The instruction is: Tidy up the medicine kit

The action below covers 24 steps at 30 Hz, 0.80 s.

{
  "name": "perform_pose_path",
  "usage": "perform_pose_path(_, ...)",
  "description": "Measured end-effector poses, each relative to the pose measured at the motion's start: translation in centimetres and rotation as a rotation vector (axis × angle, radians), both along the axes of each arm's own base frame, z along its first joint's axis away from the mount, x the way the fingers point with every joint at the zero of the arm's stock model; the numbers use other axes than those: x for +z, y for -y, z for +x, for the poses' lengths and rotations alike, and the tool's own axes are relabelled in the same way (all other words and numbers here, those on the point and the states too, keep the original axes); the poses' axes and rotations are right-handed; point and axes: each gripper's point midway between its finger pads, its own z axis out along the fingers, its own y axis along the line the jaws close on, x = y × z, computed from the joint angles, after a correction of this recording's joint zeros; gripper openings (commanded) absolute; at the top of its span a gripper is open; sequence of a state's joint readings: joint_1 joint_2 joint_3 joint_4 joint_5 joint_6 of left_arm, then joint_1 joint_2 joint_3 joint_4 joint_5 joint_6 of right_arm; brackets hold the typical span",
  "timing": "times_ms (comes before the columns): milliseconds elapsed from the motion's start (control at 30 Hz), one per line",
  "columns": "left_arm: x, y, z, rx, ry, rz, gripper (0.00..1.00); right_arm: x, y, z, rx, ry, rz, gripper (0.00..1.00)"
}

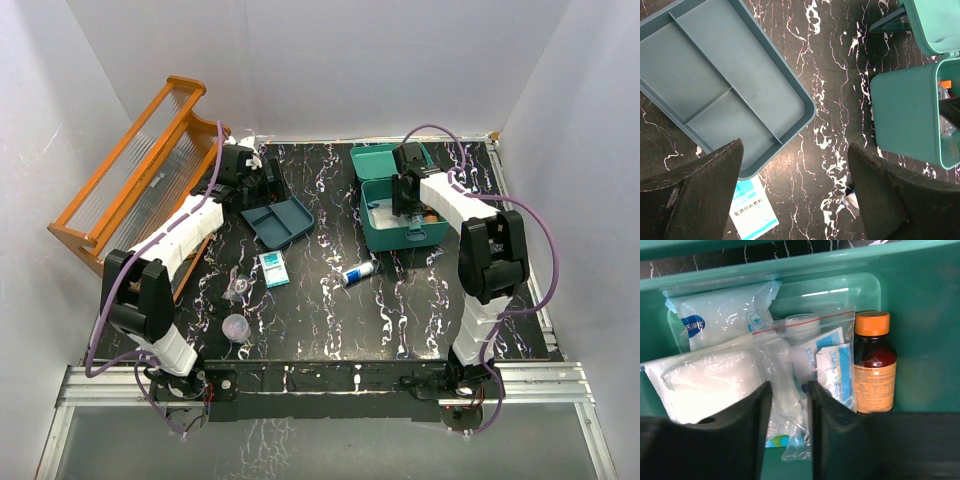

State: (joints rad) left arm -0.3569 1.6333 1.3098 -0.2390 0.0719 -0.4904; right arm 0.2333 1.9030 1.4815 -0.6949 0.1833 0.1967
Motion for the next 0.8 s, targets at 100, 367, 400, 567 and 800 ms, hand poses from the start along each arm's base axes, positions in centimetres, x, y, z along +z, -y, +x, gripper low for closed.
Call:
perform_pose_path(100,-0.2,0.1,0.2,0.000,-0.005,0.002,0.84,0.2,0.3,0.2,-0.012,0.010,-0.014,0.11)
perform_pose_path(367,0.2,0.1,0.5,-0.005,0.007,0.004,0.84,1.2,0.9,0.4,-0.037,0.046,-0.095,0.00)
perform_pose_path(400,0.1,0.1,0.5,-0.005,0.006,0.004,0.84,1.6,0.8,0.4,-0.038,0.056,-0.107,0.00)
perform_pose_path(567,0.1,0.1,0.5,-0.005,0.007,0.004,0.84,4.8,-0.5,0.9,-0.032,0.135,-0.144,0.00)
perform_pose_path(800,0.1,0.1,0.5,-0.007,0.008,0.007,0.84,6.7,-3.5,1.1,-0.005,0.181,-0.101,0.00)
